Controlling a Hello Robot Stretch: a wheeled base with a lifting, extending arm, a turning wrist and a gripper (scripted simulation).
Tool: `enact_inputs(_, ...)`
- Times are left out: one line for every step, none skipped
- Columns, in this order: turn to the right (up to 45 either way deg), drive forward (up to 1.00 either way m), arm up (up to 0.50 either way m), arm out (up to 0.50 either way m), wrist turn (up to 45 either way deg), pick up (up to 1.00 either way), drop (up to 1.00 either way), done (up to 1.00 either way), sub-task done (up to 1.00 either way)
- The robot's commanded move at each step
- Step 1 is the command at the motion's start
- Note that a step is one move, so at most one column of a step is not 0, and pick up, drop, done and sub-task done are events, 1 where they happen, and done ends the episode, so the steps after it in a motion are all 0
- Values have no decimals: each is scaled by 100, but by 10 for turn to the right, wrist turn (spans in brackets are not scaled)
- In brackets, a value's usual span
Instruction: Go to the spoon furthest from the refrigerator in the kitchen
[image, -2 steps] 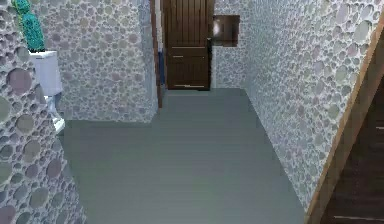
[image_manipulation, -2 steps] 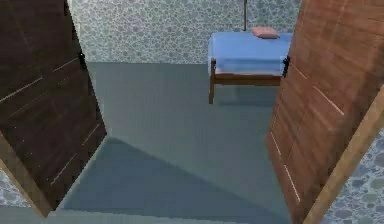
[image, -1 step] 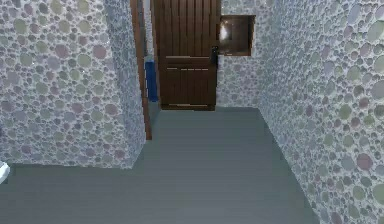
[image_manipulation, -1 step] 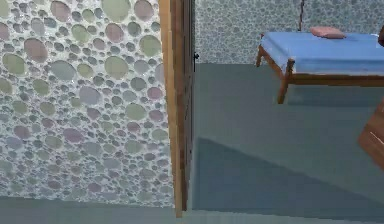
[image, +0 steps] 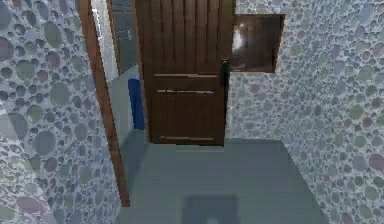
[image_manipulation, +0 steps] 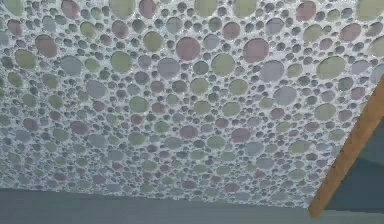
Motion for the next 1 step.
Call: enact_inputs(0,100,0,0,0,0,0,0,0)
